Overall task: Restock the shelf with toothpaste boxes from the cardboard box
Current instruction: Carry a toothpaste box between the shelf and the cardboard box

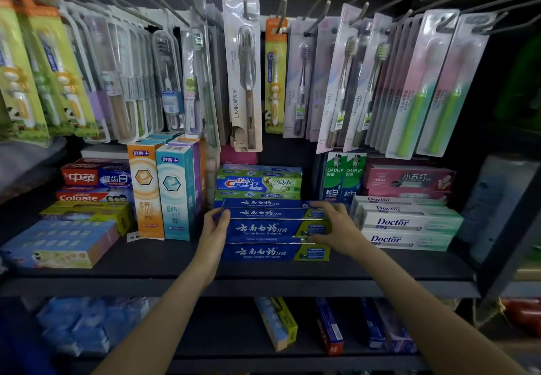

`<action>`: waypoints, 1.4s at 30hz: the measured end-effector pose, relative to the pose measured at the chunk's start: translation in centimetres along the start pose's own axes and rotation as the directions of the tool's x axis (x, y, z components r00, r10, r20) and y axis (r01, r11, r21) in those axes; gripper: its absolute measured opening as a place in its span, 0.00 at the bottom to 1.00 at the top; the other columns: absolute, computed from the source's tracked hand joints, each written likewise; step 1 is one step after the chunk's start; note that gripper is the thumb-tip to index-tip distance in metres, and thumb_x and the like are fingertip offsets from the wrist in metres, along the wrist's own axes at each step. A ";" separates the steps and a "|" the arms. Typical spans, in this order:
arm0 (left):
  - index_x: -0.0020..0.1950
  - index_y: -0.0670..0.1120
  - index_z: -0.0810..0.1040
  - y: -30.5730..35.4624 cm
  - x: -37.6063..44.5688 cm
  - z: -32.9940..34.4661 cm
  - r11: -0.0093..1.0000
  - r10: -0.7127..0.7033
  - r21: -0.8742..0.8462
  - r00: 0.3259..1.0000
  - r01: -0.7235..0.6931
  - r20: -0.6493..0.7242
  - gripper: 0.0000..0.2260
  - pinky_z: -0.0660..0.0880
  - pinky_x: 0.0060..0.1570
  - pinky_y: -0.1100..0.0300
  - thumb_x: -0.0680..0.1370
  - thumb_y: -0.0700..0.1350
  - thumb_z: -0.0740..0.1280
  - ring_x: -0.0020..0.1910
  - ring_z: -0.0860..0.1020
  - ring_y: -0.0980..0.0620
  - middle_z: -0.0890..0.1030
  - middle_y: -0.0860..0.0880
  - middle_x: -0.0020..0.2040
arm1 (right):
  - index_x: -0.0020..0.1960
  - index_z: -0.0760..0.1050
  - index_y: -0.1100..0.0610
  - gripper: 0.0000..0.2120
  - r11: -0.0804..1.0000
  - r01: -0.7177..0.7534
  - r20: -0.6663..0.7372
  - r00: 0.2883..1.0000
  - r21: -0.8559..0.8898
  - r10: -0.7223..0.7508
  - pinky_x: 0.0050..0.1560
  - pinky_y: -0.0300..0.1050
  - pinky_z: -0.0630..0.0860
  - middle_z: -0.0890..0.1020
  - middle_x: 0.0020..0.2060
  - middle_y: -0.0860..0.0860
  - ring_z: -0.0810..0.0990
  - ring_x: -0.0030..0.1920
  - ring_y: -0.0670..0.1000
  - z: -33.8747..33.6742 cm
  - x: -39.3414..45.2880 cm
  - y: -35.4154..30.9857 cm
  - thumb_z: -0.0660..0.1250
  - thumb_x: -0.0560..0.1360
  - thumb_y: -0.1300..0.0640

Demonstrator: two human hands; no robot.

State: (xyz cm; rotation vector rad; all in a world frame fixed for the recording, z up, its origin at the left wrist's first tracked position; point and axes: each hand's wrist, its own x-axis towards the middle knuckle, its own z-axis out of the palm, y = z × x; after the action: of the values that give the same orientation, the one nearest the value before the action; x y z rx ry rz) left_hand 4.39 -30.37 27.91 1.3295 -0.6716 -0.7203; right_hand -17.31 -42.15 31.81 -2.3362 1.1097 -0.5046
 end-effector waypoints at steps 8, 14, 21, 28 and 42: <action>0.65 0.50 0.62 0.5 -0.8 0.8 0.995 0.046 0.090 0.999 -0.045 -0.009 0.14 0.68 0.53 0.57 0.81 0.51 0.56 0.52 0.73 0.52 0.72 0.49 0.58 | 0.74 0.52 0.51 0.45 0.895 -0.081 0.012 0.996 0.439 0.084 0.65 0.50 0.71 0.71 0.63 0.52 0.74 0.59 0.53 1.4 -0.8 0.5 0.75 0.67 0.63; 0.75 0.54 0.55 0.0 0.0 0.6 0.993 -0.087 0.085 0.996 0.084 0.033 0.25 0.62 0.69 0.51 0.80 0.57 0.54 0.69 0.66 0.50 0.66 0.52 0.71 | 0.73 0.55 0.50 0.42 0.934 -0.060 -0.026 0.997 0.353 0.073 0.55 0.43 0.74 0.76 0.53 0.47 0.77 0.52 0.49 1.7 -1.0 0.9 0.75 0.67 0.62; 0.75 0.54 0.54 0.3 -1.0 2.9 0.983 -0.094 0.166 0.990 0.077 0.101 0.26 0.58 0.72 0.50 0.79 0.59 0.54 0.73 0.60 0.50 0.60 0.53 0.75 | 0.73 0.55 0.55 0.39 0.995 -0.096 -0.059 0.994 0.017 0.097 0.51 0.44 0.75 0.77 0.59 0.56 0.78 0.55 0.56 -0.9 -1.9 1.8 0.73 0.69 0.62; 0.76 0.53 0.50 0.4 -2.4 6.1 0.978 -0.075 0.200 0.990 0.050 0.119 0.26 0.55 0.71 0.51 0.80 0.57 0.52 0.75 0.56 0.49 0.56 0.52 0.76 | 0.73 0.55 0.59 0.39 0.915 -0.128 -0.012 0.991 -0.382 0.134 0.67 0.45 0.66 0.63 0.69 0.58 0.67 0.67 0.57 -3.3 -2.7 2.3 0.73 0.70 0.55; 0.75 0.43 0.56 2.0 3.1 -0.8 0.547 0.252 0.761 0.936 -0.348 0.247 0.24 0.51 0.67 0.70 0.79 0.34 0.56 0.74 0.57 0.51 0.55 0.47 0.76 | 0.71 0.62 0.63 0.21 0.905 0.179 0.074 0.984 -0.385 -0.163 0.68 0.45 0.62 0.66 0.70 0.59 0.66 0.69 0.58 -0.9 8.8 -6.4 0.59 0.79 0.61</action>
State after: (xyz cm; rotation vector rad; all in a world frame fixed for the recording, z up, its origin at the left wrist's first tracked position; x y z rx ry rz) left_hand 7.11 -32.18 29.89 1.9282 -1.3914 -0.1671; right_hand -8.68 -45.94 37.26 -2.7962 1.0694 -0.3161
